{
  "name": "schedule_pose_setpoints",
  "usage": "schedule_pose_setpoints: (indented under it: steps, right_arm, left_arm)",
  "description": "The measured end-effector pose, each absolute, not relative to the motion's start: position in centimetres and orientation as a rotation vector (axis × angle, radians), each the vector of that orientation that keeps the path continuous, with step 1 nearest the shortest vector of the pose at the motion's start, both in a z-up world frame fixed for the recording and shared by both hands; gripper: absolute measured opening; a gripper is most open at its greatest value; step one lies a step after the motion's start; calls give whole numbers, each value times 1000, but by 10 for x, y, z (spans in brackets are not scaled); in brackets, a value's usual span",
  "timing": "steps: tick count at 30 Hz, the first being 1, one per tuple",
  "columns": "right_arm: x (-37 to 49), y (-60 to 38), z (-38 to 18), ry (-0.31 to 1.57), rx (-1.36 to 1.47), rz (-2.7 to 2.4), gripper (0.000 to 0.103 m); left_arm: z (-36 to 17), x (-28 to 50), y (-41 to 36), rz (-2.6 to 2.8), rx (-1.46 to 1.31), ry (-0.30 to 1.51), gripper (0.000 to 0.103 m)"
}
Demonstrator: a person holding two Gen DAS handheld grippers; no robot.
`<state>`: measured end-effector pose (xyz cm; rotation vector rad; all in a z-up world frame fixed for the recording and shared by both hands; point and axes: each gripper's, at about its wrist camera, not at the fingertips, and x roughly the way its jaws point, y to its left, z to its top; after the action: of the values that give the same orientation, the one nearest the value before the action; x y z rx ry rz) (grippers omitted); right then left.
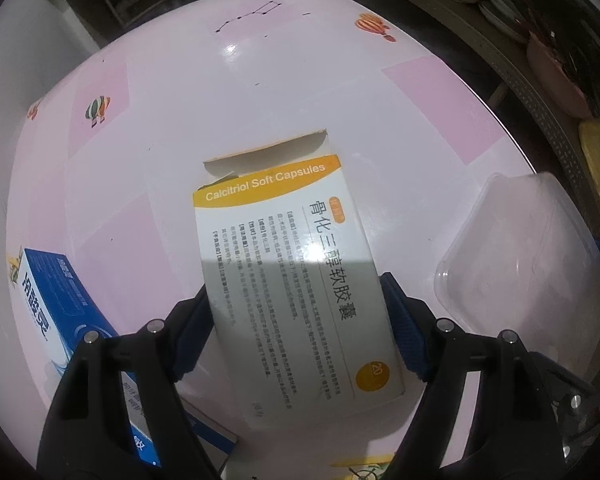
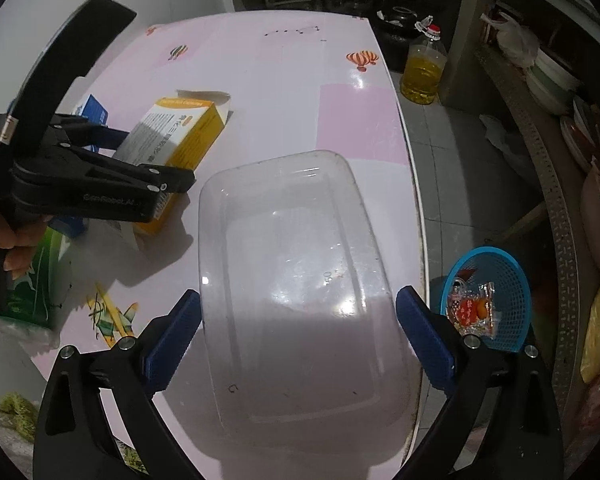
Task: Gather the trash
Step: 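Grasp the white Calcitriol box with the left tool while the right tool holds the clear box, then carry the Calcitriol box and clear plastic box over the blue basket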
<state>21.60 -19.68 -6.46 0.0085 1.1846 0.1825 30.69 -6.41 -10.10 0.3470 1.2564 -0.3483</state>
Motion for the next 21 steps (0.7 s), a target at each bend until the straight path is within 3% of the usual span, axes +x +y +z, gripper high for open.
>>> schedule_pose_setpoints:
  steps: [21]
  right_arm:
    - [221, -191, -72, 1172, 31, 179, 90]
  left_arm:
    - [-80, 273, -80, -342, 461, 1067, 74]
